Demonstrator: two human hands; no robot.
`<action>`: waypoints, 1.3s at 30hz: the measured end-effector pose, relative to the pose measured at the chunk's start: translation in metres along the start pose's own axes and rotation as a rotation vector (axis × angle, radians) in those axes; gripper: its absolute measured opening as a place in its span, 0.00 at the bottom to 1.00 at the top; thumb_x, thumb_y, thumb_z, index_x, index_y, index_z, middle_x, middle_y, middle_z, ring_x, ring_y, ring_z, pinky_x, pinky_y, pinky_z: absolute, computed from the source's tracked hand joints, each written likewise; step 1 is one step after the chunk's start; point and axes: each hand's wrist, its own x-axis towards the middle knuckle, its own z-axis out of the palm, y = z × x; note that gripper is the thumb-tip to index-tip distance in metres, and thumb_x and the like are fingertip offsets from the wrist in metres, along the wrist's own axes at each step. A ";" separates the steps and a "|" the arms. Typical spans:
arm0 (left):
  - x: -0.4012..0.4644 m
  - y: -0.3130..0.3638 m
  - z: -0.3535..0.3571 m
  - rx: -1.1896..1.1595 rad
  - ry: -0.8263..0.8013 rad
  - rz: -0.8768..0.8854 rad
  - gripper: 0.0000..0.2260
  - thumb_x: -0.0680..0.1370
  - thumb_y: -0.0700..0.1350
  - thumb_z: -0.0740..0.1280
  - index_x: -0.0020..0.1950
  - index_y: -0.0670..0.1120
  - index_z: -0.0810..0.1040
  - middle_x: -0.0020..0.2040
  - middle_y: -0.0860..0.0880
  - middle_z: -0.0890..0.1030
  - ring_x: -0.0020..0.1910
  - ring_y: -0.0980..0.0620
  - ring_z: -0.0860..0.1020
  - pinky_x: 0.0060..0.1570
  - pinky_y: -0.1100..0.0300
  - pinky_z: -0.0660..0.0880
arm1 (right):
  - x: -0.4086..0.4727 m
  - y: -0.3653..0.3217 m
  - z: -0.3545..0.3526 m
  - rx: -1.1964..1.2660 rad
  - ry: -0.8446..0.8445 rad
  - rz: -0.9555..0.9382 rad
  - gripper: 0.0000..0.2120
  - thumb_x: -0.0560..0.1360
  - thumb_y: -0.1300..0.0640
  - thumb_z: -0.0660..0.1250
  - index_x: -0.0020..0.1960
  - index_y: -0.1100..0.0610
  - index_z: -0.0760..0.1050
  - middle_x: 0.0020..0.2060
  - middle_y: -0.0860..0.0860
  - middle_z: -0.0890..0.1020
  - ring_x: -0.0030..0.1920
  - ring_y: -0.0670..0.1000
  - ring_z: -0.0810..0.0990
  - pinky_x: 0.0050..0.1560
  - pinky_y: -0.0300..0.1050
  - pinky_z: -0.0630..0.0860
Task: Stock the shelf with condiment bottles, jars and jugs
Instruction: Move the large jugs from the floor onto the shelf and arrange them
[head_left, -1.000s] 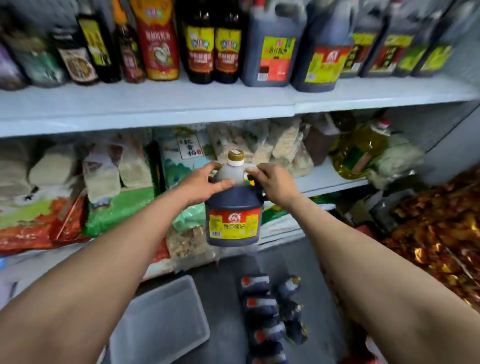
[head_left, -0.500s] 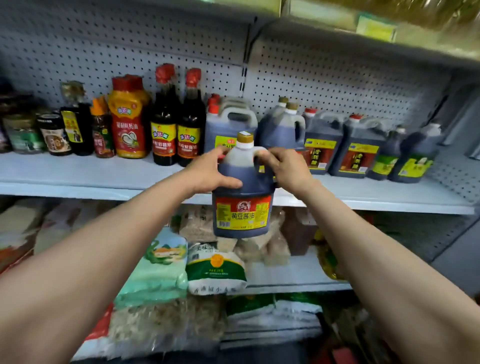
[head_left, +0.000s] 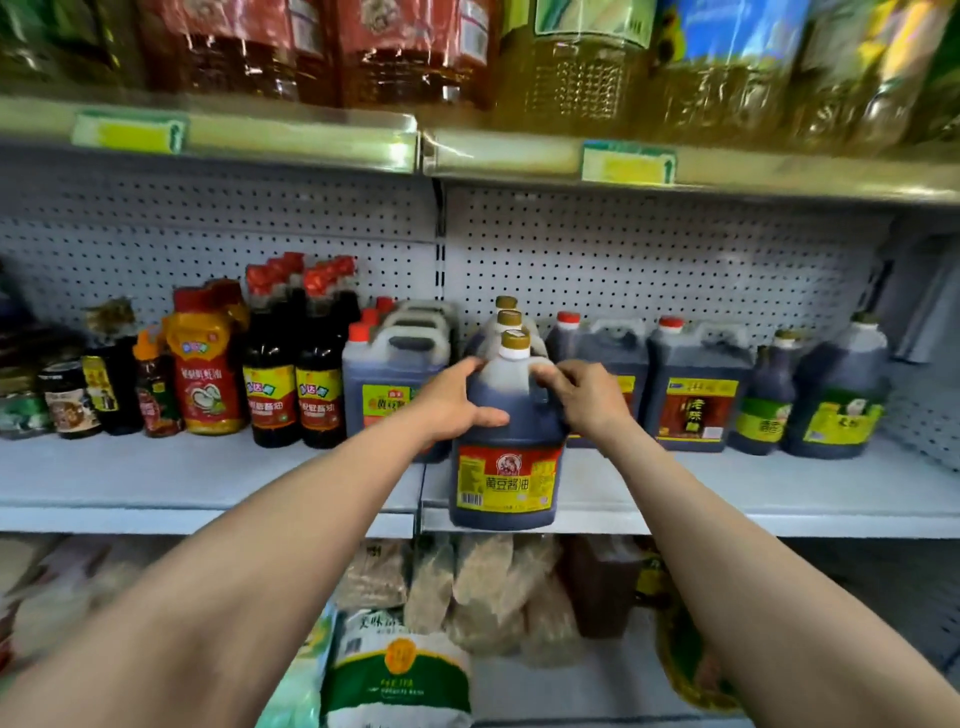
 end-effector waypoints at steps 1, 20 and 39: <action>0.003 -0.002 0.002 -0.005 0.002 -0.002 0.43 0.66 0.49 0.80 0.76 0.48 0.63 0.70 0.50 0.74 0.64 0.52 0.73 0.62 0.60 0.69 | 0.001 0.005 0.002 0.020 0.005 0.006 0.22 0.78 0.36 0.61 0.41 0.54 0.78 0.35 0.53 0.80 0.45 0.60 0.81 0.39 0.50 0.72; -0.005 -0.006 0.004 0.222 -0.078 0.060 0.58 0.63 0.44 0.82 0.79 0.59 0.44 0.75 0.50 0.67 0.70 0.48 0.69 0.68 0.51 0.68 | -0.006 0.018 0.003 -0.055 -0.294 -0.297 0.65 0.56 0.51 0.86 0.77 0.46 0.44 0.72 0.55 0.68 0.68 0.59 0.72 0.63 0.54 0.75; 0.011 -0.005 0.008 0.215 0.059 0.040 0.56 0.61 0.44 0.83 0.80 0.56 0.53 0.74 0.52 0.69 0.71 0.51 0.68 0.66 0.63 0.65 | 0.017 0.021 0.006 -0.055 -0.322 -0.262 0.59 0.57 0.52 0.85 0.73 0.45 0.48 0.62 0.56 0.76 0.54 0.54 0.77 0.49 0.44 0.73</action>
